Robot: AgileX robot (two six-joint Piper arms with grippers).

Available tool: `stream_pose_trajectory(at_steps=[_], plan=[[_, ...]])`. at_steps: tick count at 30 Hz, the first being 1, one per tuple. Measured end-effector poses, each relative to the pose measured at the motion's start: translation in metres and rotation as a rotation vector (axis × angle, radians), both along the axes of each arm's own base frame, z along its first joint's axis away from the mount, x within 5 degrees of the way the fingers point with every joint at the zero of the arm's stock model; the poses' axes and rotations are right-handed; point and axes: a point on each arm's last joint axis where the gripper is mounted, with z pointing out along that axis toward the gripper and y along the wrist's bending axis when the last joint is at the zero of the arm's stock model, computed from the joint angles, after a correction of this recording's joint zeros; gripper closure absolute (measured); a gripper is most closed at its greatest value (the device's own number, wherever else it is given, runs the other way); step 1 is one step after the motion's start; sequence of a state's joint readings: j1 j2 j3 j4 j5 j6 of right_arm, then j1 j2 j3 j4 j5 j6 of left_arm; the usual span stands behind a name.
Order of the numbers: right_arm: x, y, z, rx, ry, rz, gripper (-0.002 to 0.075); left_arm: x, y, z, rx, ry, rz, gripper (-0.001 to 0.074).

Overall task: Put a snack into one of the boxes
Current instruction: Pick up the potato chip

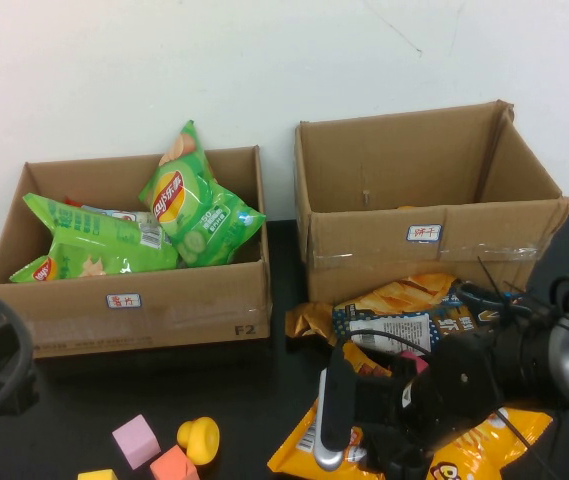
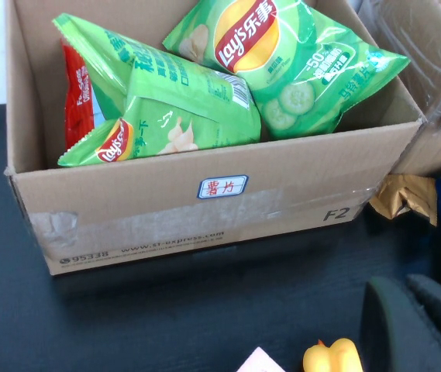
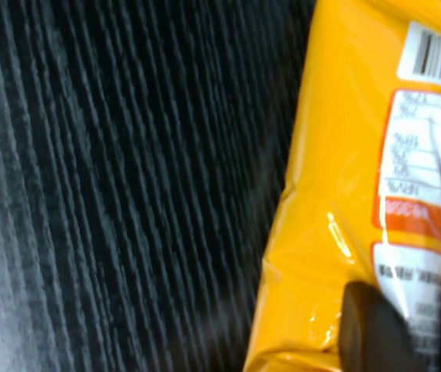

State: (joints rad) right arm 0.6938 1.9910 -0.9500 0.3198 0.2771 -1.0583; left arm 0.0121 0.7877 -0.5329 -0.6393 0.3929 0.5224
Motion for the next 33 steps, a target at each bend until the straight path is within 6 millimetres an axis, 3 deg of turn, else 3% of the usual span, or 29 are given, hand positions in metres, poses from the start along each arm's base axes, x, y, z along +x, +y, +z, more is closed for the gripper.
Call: stream_pose_trajectory(at_steps=[6, 13, 28, 33], plan=[[0.0, 0.0, 0.006, 0.011, -0.011, -0.003, 0.0573, 0.0, 0.0, 0.0, 0.003, -0.001, -0.002, 0.0736], [-0.004, -0.004, 0.032, 0.037, -0.057, 0.017, 0.069, 0.0, 0.0, 0.0, 0.005, 0.0, -0.003, 0.0736], [-0.016, -0.013, 0.098, 0.129, -0.179, 0.043, 0.0716, 0.0, 0.0, 0.0, 0.005, 0.0, -0.003, 0.0736], [-0.008, -0.008, 0.137, 0.186, -0.304, 0.075, 0.0716, 0.0, 0.0, 0.0, 0.006, -0.004, -0.001, 0.0736]])
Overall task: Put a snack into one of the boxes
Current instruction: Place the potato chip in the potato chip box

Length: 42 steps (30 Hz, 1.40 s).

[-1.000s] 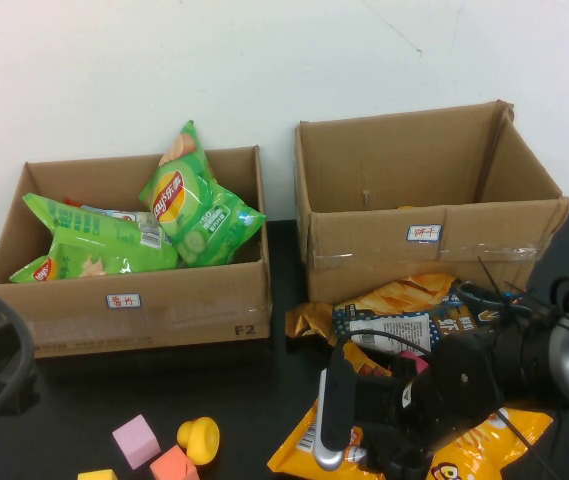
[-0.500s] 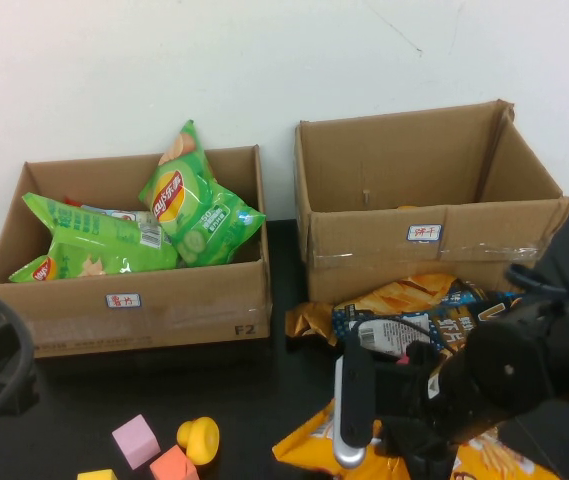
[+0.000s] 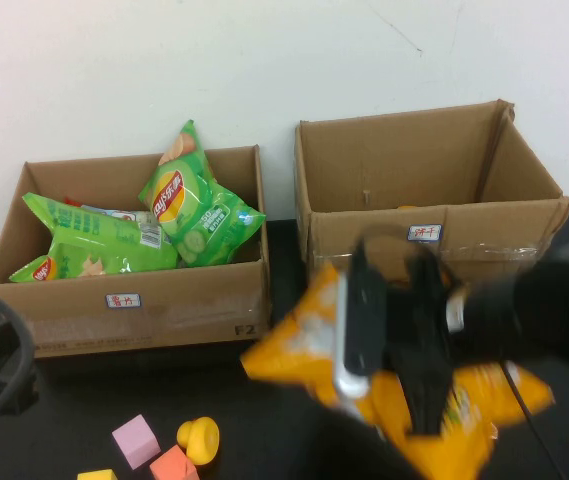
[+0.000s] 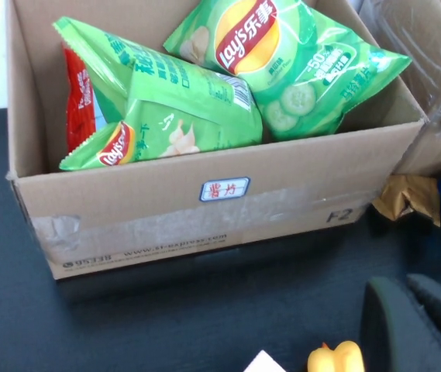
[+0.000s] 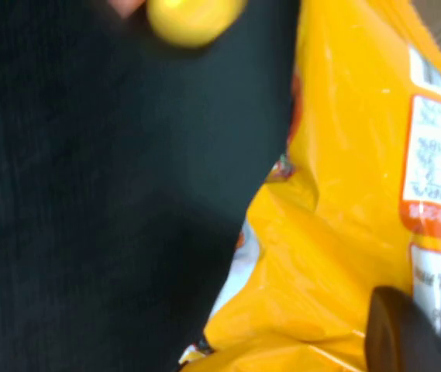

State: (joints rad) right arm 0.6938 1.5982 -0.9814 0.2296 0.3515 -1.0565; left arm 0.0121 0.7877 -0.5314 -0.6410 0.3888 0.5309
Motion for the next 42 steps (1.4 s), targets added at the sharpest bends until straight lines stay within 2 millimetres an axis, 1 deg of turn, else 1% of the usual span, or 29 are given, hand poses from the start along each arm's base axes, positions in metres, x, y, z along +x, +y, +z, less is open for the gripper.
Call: stream_pose_trajectory(at_steps=[5, 7, 9, 11, 13, 14, 16, 19, 22, 25, 26, 27, 28, 30, 32, 34, 35, 37, 40, 42], plan=[[0.026, 0.021, 0.064, 0.103, -0.191, 0.044, 0.0718, -0.004, 0.001, 0.004, 0.018, -0.032, 0.0, 0.0736], [0.042, 0.034, 0.087, 0.149, -0.26, 0.05, 0.0718, -0.009, 0.001, 0.008, 0.039, -0.06, 0.0, 0.0736], [0.058, 0.048, 0.102, 0.182, -0.311, 0.053, 0.0718, -0.016, 0.002, 0.012, 0.051, -0.086, 0.003, 0.0736], [0.077, 0.064, 0.111, 0.215, -0.347, 0.05, 0.0718, -0.025, 0.002, 0.015, 0.063, -0.1, -0.008, 0.0736], [0.102, 0.085, 0.12, 0.269, -0.394, 0.044, 0.0718, -0.034, 0.0, 0.017, 0.065, -0.094, -0.028, 0.0736], [0.114, 0.096, 0.114, 0.282, -0.397, 0.04, 0.0718, -0.038, -0.001, 0.017, 0.065, -0.09, -0.039, 0.0736], [0.138, 0.116, 0.108, 0.332, -0.416, 0.029, 0.0718, -0.045, -0.002, 0.018, 0.07, -0.092, -0.054, 0.0736], [0.162, 0.14, 0.089, 0.41, -0.398, 0.006, 0.0718, -0.052, -0.002, 0.02, 0.095, -0.113, -0.06, 0.0736], [0.175, 0.152, 0.065, 0.45, -0.367, -0.015, 0.0718, -0.055, -0.001, 0.019, 0.113, -0.117, -0.063, 0.0736], [0.18, 0.157, 0.043, 0.44, -0.328, -0.023, 0.0706, -0.056, -0.001, 0.015, 0.116, -0.1, -0.066, 0.0736], [0.18, 0.157, 0.038, 0.441, -0.311, -0.026, 0.0685, -0.056, -0.001, 0.014, 0.116, -0.096, -0.067, 0.0736], [0.18, 0.158, 0.035, 0.441, -0.303, -0.026, 0.0649, -0.056, -0.001, 0.013, 0.116, -0.095, -0.067, 0.0736], [0.179, 0.158, 0.035, 0.451, -0.293, -0.03, 0.0597, -0.055, -0.001, 0.013, 0.116, -0.098, -0.063, 0.0736], [0.179, 0.159, 0.034, 0.481, -0.275, -0.046, 0.0473, -0.054, 0.0, 0.011, 0.116, -0.107, -0.054, 0.0736], [0.179, 0.159, 0.035, 0.512, -0.262, -0.063, 0.0324, -0.054, 0.0, 0.009, 0.116, -0.111, -0.045, 0.0736], [0.179, 0.16, 0.035, 0.525, -0.252, -0.069, 0.0225, -0.053, 0.001, 0.005, 0.116, -0.111, -0.038, 0.0736], [0.179, 0.16, 0.035, 0.528, -0.249, -0.071, 0.0194, -0.053, 0.001, 0.003, 0.116, -0.11, -0.034, 0.0736], [0.178, 0.16, 0.035, 0.532, -0.239, -0.07, 0.016, -0.052, 0.002, -0.003, 0.116, -0.102, -0.029, 0.0736], [0.178, 0.16, 0.036, 0.539, -0.234, -0.073, 0.0143, -0.052, 0.002, -0.008, 0.116, -0.095, -0.023, 0.0736], [0.176, 0.16, 0.041, 0.542, -0.228, -0.066, 0.0142, -0.051, 0.003, -0.009, 0.117, -0.102, -0.017, 0.0737]])
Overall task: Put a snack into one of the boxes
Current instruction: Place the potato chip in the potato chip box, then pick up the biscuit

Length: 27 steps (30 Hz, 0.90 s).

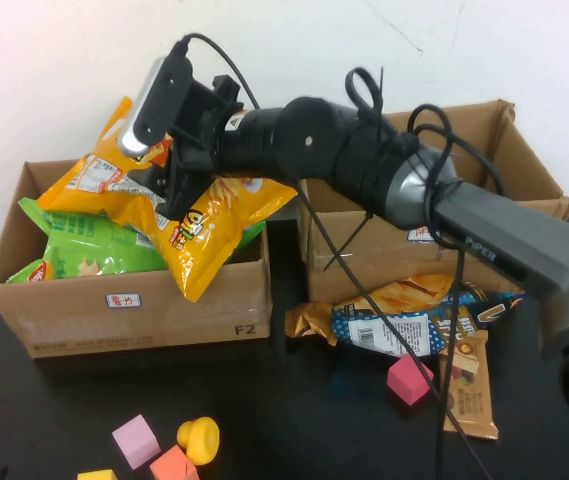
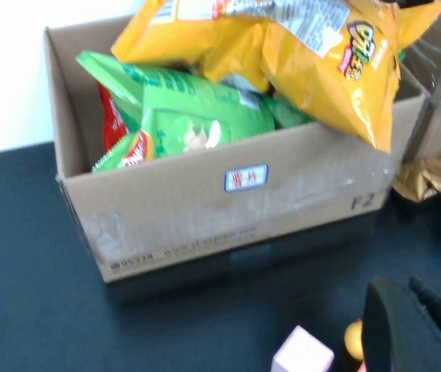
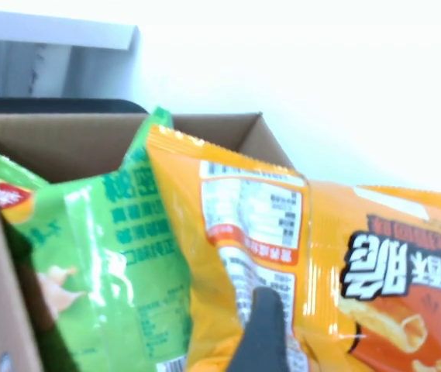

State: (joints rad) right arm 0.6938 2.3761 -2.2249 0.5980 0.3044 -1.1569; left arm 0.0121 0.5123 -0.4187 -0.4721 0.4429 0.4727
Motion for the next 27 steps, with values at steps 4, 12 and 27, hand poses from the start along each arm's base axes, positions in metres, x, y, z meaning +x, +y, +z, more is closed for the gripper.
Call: stream_pose_trajectory(at_steps=[4, 12, 27], plan=[[-0.014, -0.006, 0.032, -0.022, -0.002, 0.06, 0.0173, 0.001, 0.001, 0.003, 0.001, -0.037, 0.018, 0.0736], [-0.068, -0.059, 0.131, -0.211, 0.046, 0.044, 0.0613, 0.002, 0.001, 0.005, -0.028, -0.052, 0.026, 0.0736], [-0.069, -0.208, 0.134, -0.391, 0.343, -0.381, 0.072, -0.002, -0.012, 0.004, -0.065, -0.045, -0.12, 0.0736]])
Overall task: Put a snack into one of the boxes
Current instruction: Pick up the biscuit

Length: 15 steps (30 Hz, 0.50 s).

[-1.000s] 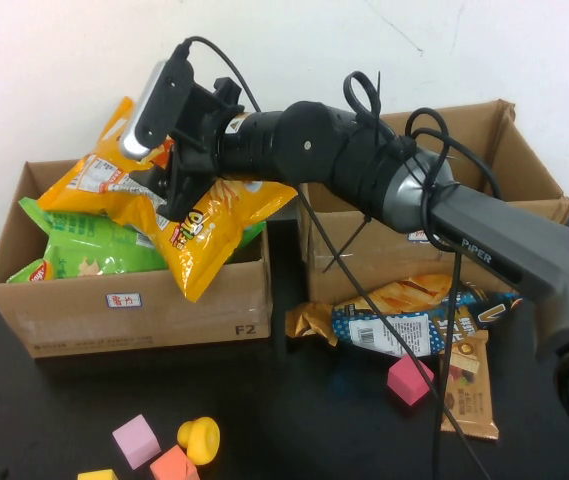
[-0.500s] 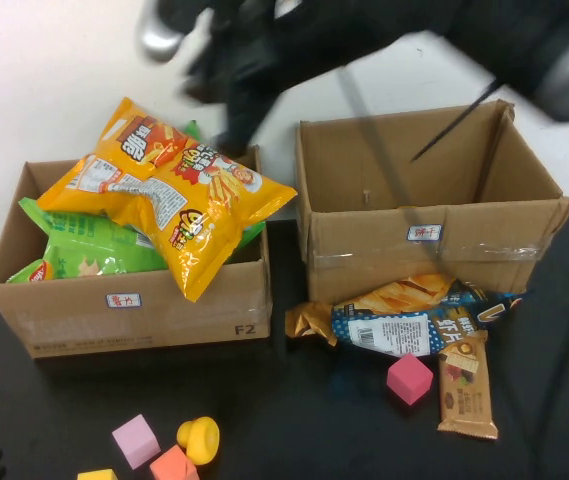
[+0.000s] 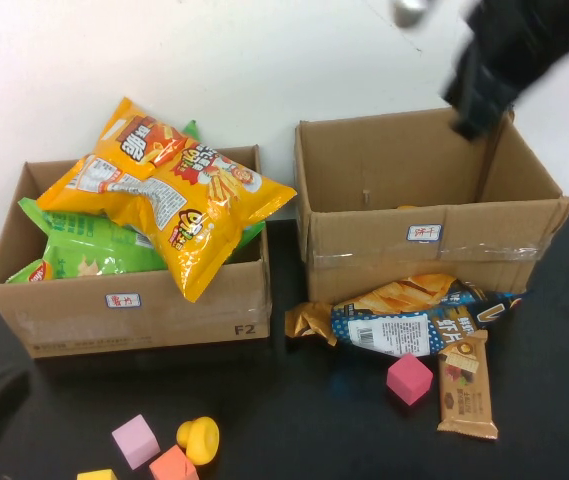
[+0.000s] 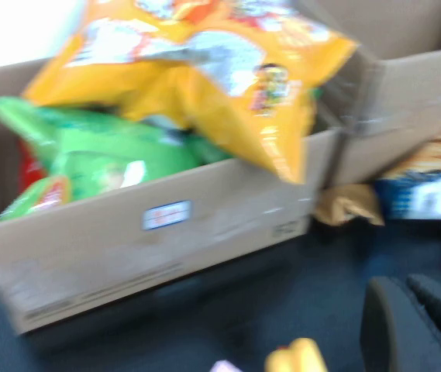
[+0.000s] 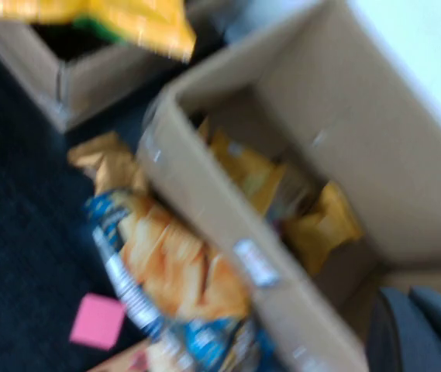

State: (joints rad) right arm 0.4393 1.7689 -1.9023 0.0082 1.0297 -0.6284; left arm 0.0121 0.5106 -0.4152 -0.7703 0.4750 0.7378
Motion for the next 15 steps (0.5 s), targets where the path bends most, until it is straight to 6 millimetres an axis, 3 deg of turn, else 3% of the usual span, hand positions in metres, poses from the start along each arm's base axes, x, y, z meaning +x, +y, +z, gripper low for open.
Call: stream_pose_trajectory(at_steps=[3, 6, 15], plan=[[-0.014, -0.018, -0.028, 0.027, 0.029, -0.034, 0.072, -0.003, -0.007, 0.001, -0.013, -0.011, -0.086, 0.0736], [-0.041, -0.03, -0.059, 0.034, 0.044, -0.046, 0.072, -0.006, -0.015, 0.003, -0.04, -0.024, -0.174, 0.0736], [-0.116, -0.069, -0.114, 0.094, 0.006, -0.145, 0.072, 0.007, -0.026, -0.001, -0.094, 0.02, -0.322, 0.0736]])
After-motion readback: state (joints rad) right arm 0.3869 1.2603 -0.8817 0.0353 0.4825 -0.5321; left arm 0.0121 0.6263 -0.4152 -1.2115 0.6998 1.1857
